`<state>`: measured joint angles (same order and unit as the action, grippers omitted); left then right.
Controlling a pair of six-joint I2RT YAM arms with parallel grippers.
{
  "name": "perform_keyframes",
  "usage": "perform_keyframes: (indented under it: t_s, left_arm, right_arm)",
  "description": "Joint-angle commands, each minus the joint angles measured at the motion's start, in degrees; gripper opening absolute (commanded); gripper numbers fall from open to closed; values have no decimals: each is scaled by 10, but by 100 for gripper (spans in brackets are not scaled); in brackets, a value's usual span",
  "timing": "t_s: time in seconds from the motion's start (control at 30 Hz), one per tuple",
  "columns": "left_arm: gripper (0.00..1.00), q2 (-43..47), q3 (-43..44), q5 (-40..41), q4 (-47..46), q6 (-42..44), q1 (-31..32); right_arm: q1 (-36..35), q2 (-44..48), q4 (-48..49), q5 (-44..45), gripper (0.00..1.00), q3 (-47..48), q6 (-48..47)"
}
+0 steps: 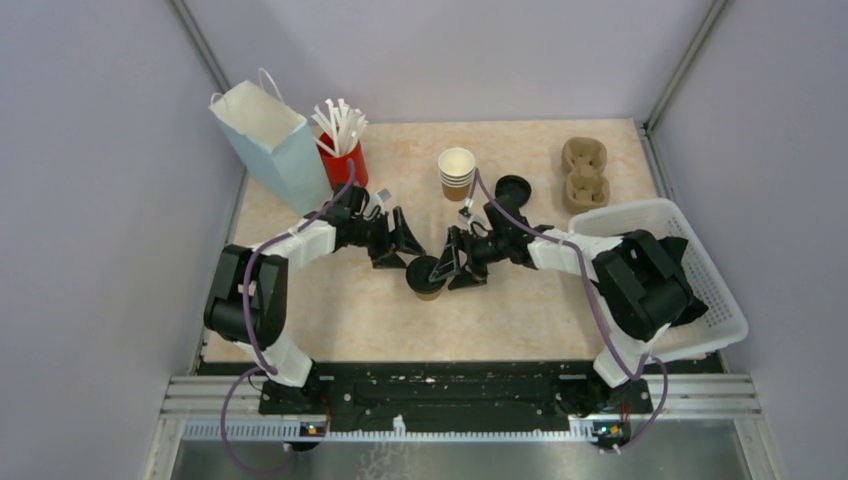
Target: Pack the takeout coffee
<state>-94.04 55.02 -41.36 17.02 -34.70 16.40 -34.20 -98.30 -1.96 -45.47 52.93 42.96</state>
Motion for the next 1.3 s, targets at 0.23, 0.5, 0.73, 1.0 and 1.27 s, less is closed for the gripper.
perform_keyframes:
  t_s: [0.23, 0.5, 0.73, 1.0, 1.27]
  left_arm:
    - [77, 4, -55, 22, -28, 13, -6]
    - [76, 8, -72, 34, -31, 20, -10]
    - [81, 42, -59, 16, -19, 16, -10]
    - [98, 110, 17, 61, 68, 13, -10]
    - [98, 283, 66, 229, 208, -13, -10]
  right_arm:
    - [-6, -17, 42, 27, 73, -54, -14]
    - [2, -27, -25, 107, 72, -49, -65]
    - [4, 22, -82, 82, 76, 4, -69]
    - [-12, 63, -255, 158, 88, 121, -154]
    - [-104, 34, -432, 362, 94, 295, -226]
